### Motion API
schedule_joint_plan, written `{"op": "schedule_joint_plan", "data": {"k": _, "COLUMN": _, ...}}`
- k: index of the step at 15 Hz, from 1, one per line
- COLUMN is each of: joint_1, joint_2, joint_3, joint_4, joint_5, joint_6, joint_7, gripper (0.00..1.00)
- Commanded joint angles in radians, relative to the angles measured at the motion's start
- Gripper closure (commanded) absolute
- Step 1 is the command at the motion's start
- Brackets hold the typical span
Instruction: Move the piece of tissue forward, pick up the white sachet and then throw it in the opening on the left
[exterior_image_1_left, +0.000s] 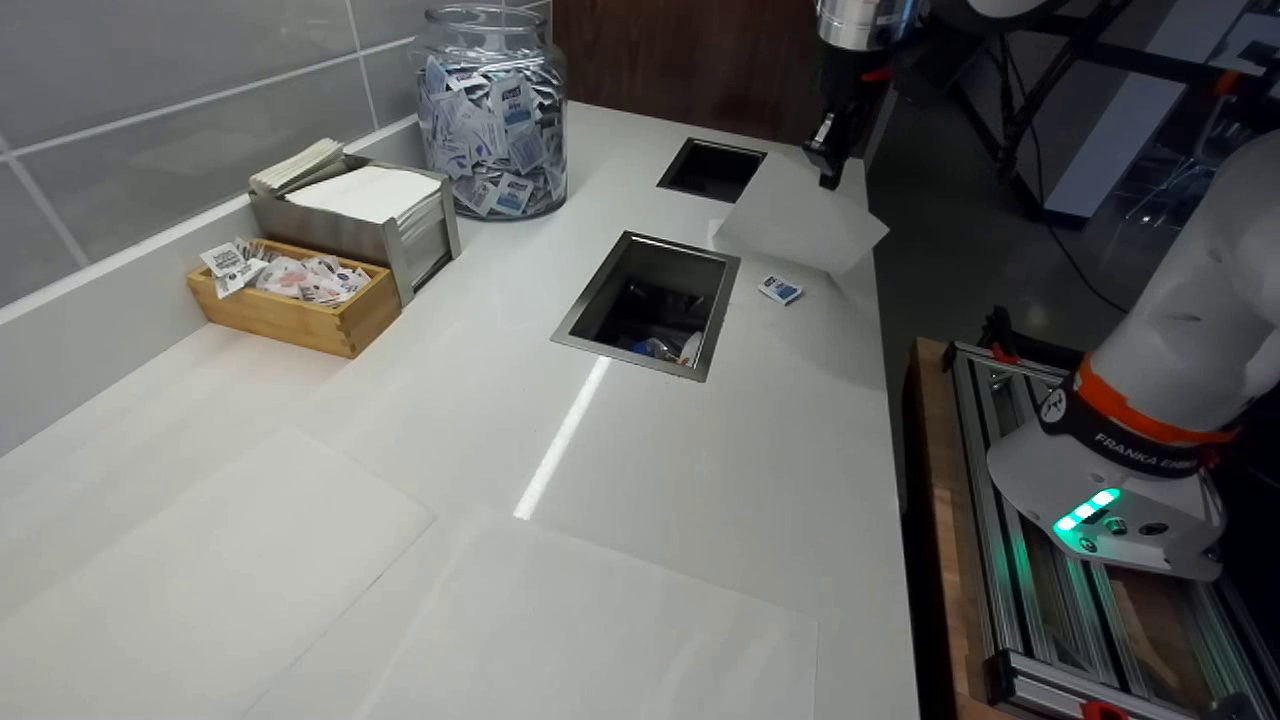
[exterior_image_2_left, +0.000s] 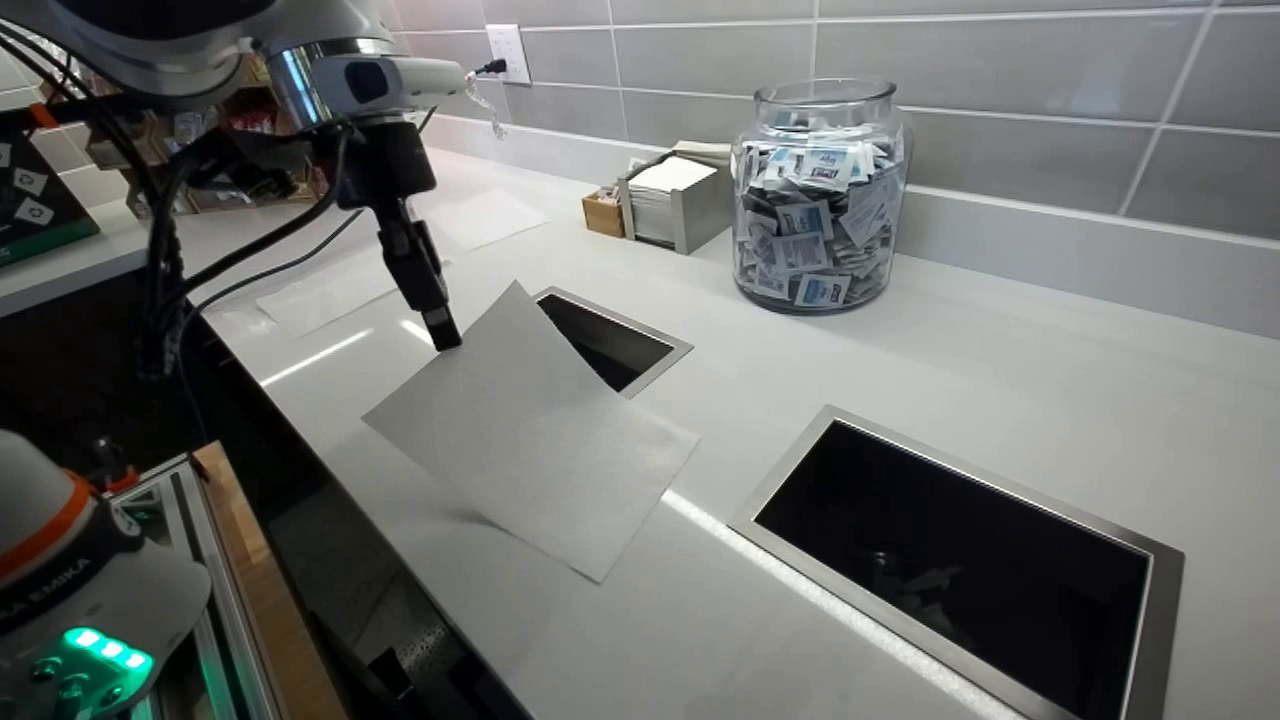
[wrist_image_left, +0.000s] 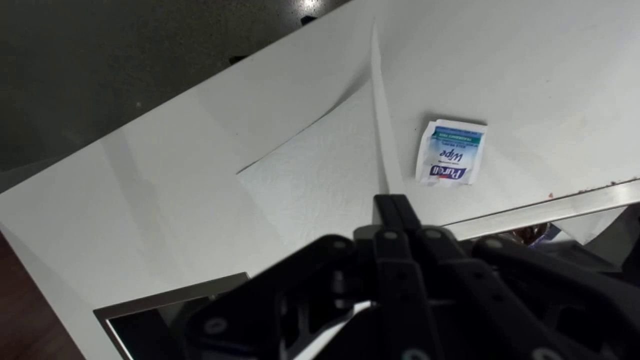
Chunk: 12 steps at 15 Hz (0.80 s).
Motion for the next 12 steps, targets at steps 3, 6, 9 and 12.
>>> {"op": "schedule_joint_plan", "data": {"k": 3, "joint_1": -0.003, "joint_2": 0.005, "joint_3": 0.005, "joint_4": 0.002, "joint_5": 0.002, "joint_6": -0.002, "joint_7": -0.002, "gripper": 0.99}}
{"op": "schedule_joint_plan", "data": {"k": 6, "joint_1": -0.002, "joint_2": 0.009, "joint_3": 0.005, "joint_4": 0.002, "joint_5": 0.002, "joint_6": -0.002, "joint_7": -0.002, "gripper": 1.0}}
{"op": "schedule_joint_plan", "data": {"k": 9, "joint_1": -0.035, "joint_2": 0.014, "joint_3": -0.021, "joint_4": 0.03, "joint_5": 0.015, "joint_6": 0.012, "joint_7": 0.037, "gripper": 1.0}}
{"op": "schedule_joint_plan", "data": {"k": 12, "joint_1": -0.068, "joint_2": 0.031, "joint_3": -0.037, "joint_4": 0.078, "joint_5": 0.015, "joint_6": 0.011, "joint_7": 0.076, "gripper": 1.0}}
